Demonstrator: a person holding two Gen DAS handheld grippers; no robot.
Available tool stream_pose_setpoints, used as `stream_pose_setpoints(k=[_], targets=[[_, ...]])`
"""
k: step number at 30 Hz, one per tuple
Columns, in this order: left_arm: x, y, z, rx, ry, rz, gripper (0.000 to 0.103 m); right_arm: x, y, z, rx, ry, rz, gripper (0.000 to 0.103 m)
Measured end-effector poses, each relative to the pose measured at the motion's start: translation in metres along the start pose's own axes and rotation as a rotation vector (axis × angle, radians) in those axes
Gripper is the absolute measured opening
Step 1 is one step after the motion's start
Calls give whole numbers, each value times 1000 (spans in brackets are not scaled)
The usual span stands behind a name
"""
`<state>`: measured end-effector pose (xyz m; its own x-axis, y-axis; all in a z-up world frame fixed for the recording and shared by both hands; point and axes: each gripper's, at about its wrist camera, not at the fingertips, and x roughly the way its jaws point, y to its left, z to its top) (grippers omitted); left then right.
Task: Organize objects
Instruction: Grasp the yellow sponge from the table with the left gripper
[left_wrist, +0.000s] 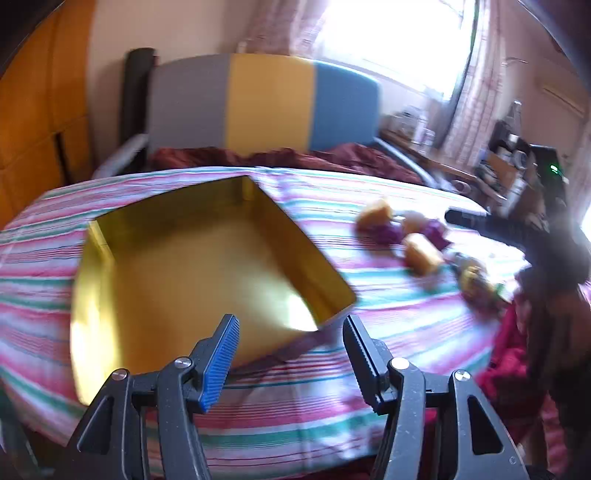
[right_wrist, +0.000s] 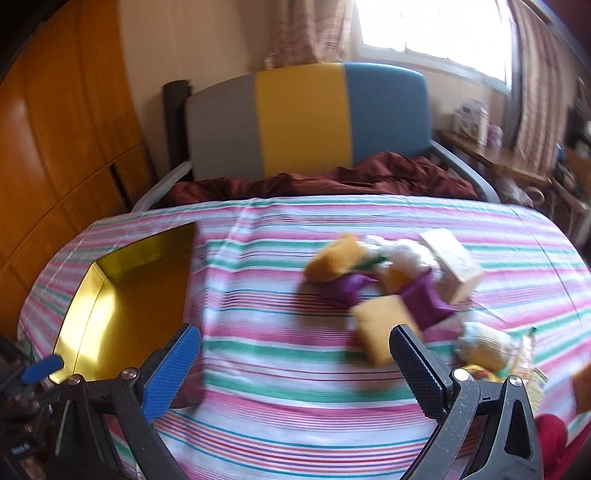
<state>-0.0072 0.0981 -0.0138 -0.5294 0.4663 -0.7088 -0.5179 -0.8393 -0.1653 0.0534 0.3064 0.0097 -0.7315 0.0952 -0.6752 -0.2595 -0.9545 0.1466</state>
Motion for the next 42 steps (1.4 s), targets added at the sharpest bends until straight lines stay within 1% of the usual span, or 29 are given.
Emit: stream_pose_setpoints(k=[1,2,5,8,10,11,13,16,17,22,26,29,32,33,36,37,39,42], targets=[[3,0,2,-3,15,-31,59,-2,-15,4,33,-5,-14,103],[6,-5,4,1,29,-46,59,-5,-35,9,78,-12,-35,103],[19,-14,10,21,73,-70,59,-12,-95,18,228,-28,-80,103],[32,-31,16,56,119,-87,59,-14,-143,16,340,-36,-136,103],[39,-45,19,82,139,-119,59,-13,-165,10,401,-35,-154,103],[44,-52,22,94,148,-131,59,-10,-172,7,440,-26,-144,103],[50,-63,27,111,165,-152,59,-6,-187,0,528,-18,-82,103],[71,-84,37,122,199,-188,59,-15,-191,-1,569,-81,-53,103],[78,-89,40,124,207,-194,59,-16,-191,-1,574,-88,-41,103],[118,-121,58,118,253,-247,59,-17,-191,-1,583,-99,1,103],[153,-143,74,92,293,-258,59,-16,-193,-2,583,-102,25,103],[179,-156,83,70,319,-225,60,-14,-193,-1,579,-100,40,103],[206,-166,90,44,357,-185,66,-14,-193,-1,580,-106,54,103],[213,-168,91,38,363,-164,67,-14,-193,-1,580,-107,61,103],[230,-175,96,29,383,-132,67,-13,-193,-1,586,-107,76,103],[234,-177,97,28,387,-124,68,-13,-193,-1,587,-106,81,103],[241,-183,99,39,387,-114,73,-12,-193,-2,587,-105,86,103],[250,-189,97,74,383,-77,72,-12,-193,-3,588,-103,88,103]])
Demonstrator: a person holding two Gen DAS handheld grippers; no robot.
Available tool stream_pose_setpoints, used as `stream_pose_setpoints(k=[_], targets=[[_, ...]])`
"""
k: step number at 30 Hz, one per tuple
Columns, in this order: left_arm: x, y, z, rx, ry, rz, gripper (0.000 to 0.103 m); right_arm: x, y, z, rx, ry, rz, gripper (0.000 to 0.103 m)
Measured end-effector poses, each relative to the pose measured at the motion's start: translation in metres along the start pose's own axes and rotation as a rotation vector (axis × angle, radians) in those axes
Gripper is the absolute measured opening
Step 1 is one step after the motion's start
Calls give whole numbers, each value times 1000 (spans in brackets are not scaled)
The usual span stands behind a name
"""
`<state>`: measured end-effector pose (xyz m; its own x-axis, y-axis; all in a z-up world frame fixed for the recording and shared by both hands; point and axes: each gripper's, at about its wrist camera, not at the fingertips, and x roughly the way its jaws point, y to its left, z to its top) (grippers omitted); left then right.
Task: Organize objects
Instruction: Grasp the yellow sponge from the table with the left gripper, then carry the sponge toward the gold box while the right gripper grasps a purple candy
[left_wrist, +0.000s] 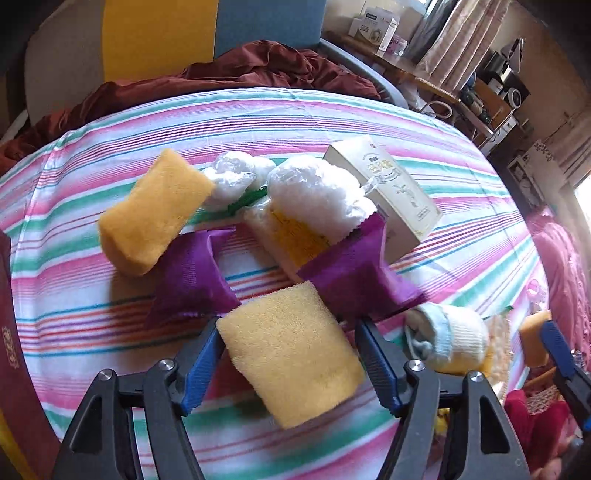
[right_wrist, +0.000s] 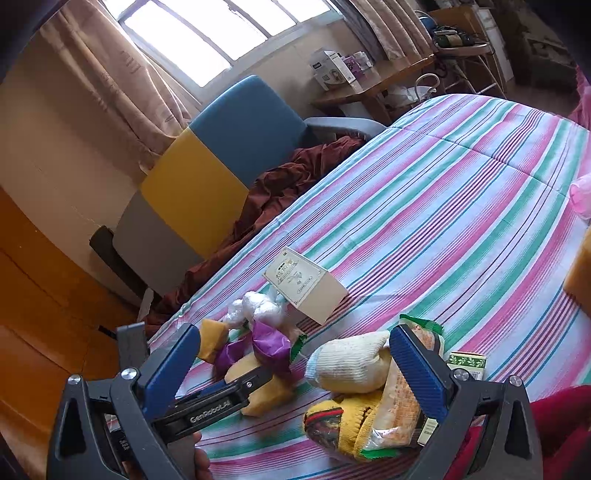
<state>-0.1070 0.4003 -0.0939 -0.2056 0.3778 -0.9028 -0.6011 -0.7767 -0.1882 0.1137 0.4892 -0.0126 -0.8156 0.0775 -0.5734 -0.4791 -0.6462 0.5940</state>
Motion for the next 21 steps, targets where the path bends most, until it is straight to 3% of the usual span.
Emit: stream_pose_setpoints(k=[6,16,21], targets=[[-12,9,-29,80,-56,-46,57,1,0,0,2,1,-25,103],[-66,27,-119,249,-148,-17,56,5,4,-2,-26,25,-72,103],[-79,37,-145,240,-173,-42,56,17,14,-5,-89,79,-133,101]])
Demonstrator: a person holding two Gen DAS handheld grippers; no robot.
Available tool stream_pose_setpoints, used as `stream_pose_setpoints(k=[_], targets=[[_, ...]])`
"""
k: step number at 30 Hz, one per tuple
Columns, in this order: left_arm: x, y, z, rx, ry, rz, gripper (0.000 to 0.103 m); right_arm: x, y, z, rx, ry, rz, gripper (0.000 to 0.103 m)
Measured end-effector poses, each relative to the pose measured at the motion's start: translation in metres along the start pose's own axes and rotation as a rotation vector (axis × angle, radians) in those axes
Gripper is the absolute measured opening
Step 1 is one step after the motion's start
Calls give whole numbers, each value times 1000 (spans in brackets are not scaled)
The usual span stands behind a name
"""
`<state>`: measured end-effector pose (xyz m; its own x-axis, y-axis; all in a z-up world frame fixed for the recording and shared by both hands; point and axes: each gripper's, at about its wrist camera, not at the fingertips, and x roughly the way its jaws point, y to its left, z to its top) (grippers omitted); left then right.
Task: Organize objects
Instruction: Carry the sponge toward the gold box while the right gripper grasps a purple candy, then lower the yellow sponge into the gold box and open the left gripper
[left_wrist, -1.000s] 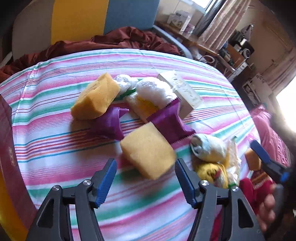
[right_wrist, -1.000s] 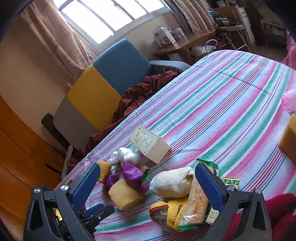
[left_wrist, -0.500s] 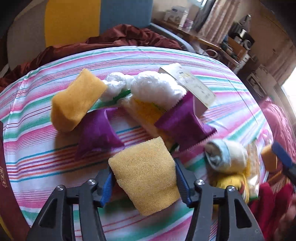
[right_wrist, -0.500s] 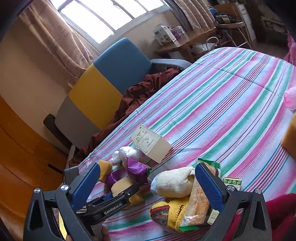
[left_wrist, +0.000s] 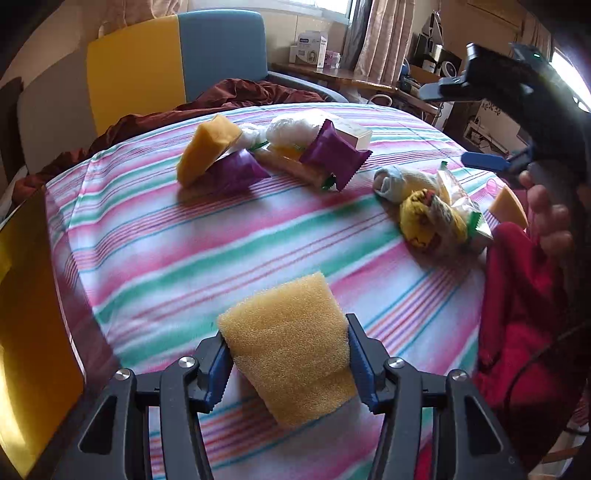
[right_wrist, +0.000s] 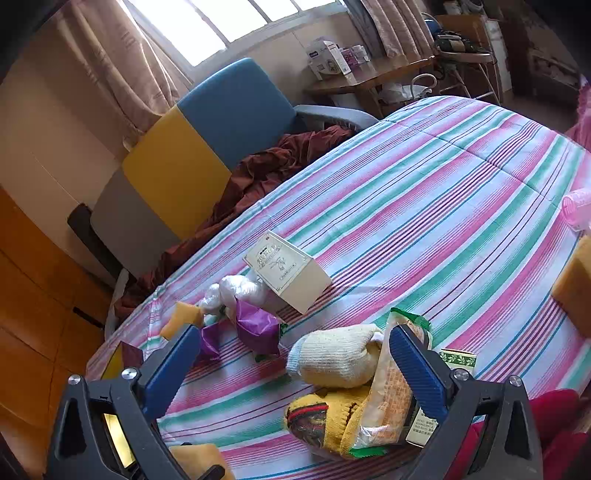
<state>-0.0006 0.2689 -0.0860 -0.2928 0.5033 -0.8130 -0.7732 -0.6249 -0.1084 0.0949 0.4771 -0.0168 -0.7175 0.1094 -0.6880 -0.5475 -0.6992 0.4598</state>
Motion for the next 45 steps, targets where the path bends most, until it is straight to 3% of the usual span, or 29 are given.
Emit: stream_pose_setpoints(k=[6,14,19,20,21,22,32,38,45], targets=[[3,15,0,-63,1,-53,56,24,43,-9,-224,98,-90,76],[9,18,0,-76,-13,-78,56,71,98,-5,-495,178,-157,76],[10,23,-2,-79,-21,-95,56,115,98,-13,-572,235,-212,72],[10,23,-2,-81,-23,-99,56,124,95,-17,-590,239,-247,65],[11,24,-2,-81,-25,-101,56,131,92,-18,-612,253,-293,44],[11,23,-3,-81,-29,-102,56,135,89,-16,-604,277,-283,31],[11,20,-6,-58,-51,-91,56,118,96,-7,-527,266,-122,32],[5,17,-9,-46,-50,-70,55,116,118,-28,-607,323,4,32],[-27,13,-10,-36,-83,-70,55,138,128,-59,-719,430,-6,32]])
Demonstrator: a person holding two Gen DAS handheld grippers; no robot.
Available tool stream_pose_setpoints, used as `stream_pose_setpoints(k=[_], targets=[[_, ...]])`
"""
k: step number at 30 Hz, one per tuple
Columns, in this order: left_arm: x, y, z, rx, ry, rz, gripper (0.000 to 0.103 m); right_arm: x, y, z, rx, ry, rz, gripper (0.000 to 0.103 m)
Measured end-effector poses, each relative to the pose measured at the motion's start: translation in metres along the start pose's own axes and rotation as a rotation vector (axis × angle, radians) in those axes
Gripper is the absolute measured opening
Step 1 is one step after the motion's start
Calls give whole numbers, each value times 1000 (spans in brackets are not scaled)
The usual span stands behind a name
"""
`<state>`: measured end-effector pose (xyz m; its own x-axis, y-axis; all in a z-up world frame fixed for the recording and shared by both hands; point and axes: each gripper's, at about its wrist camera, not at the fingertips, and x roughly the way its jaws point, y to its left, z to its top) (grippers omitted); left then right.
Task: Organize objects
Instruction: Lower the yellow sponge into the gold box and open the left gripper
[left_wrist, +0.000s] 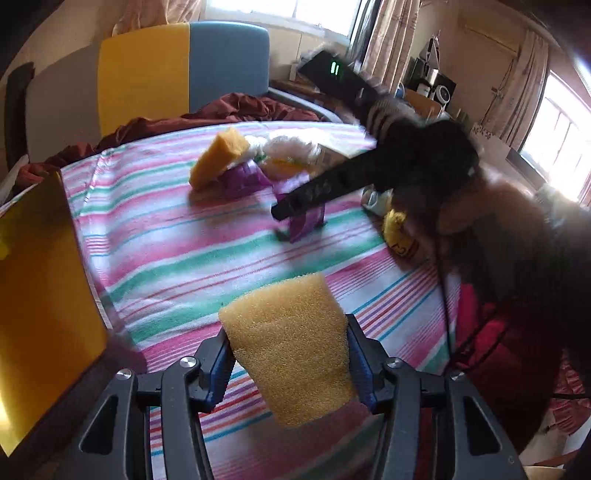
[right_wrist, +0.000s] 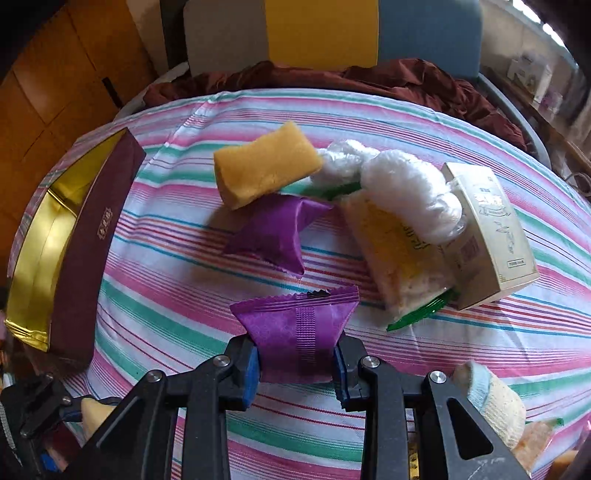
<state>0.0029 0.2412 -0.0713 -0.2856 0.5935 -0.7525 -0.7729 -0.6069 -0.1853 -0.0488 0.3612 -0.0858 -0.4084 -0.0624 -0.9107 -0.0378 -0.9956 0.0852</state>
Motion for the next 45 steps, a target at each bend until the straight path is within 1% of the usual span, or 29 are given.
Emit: stream_pose_setpoints(k=[2,4,6,10,12,14,16,19,22,30,32,33,35,36,38,39,42,45], targets=[[-23,5,5,-17,-43,-3,55,1,0,0,-1,1,-3,32],[-47,15,11,-42,-89,25,55,2,0,0,6,2,-3,32],[-70,34,15,-95,-128,53,55,3,1,0,6,2,-13,32],[-107,93,18,-229,-170,160,55,4,4,0,-8,2,-36,32],[-122,126,17,-281,-183,230,55,3,5,-1,-15,1,-46,32],[-131,160,14,-332,-181,300,55,3,5,-2,-22,2,-55,32],[-136,195,11,-396,-169,335,55,3,6,-2,-24,1,-59,32],[-129,239,8,-458,-128,400,55,4,7,-2,-31,1,-69,32],[-116,270,8,-483,-87,436,55,6,8,-2,-34,5,-74,32],[-73,325,20,-464,6,522,56,6,8,-4,-36,3,-77,32],[-65,338,23,-473,26,545,57,6,7,-4,-36,3,-77,32],[-62,344,24,-477,31,545,60,6,7,-3,-36,3,-77,32],[-56,354,27,-481,47,557,61,6,7,-4,-36,3,-77,32],[-54,359,27,-486,56,565,65,6,7,-4,-36,2,-77,32],[-55,362,27,-498,52,561,72,6,7,-3,-35,2,-77,32],[-57,362,27,-498,43,552,74,6,7,-3,-34,2,-76,32],[-68,353,27,-490,17,577,77,7,8,-3,-37,1,-78,32],[-85,338,25,-493,-25,575,77,7,8,-2,-39,0,-81,32]])
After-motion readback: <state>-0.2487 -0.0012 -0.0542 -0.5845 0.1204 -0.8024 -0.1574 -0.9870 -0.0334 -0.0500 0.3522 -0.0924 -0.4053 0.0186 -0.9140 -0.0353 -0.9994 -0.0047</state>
